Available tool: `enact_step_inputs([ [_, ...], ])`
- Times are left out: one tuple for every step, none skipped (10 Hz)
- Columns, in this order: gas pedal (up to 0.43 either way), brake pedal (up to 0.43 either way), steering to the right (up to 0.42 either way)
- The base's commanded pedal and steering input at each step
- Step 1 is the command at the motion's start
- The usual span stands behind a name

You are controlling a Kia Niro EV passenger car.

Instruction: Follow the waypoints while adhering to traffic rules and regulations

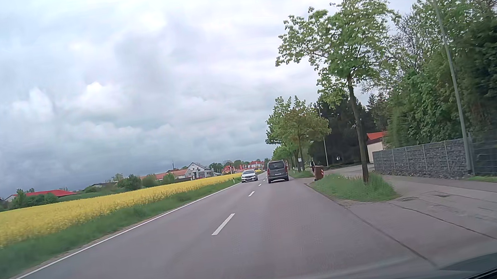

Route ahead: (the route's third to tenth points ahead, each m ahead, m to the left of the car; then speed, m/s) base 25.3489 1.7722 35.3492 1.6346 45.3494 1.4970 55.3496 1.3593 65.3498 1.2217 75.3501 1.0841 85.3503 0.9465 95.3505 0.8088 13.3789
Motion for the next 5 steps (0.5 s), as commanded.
enact_step_inputs([
  [0.157, 0.012, 0.0],
  [0.15, 0.012, 0.002],
  [0.138, 0.006, 0.002],
  [0.13, 0.012, 0.002],
  [0.13, 0.012, 0.002],
])
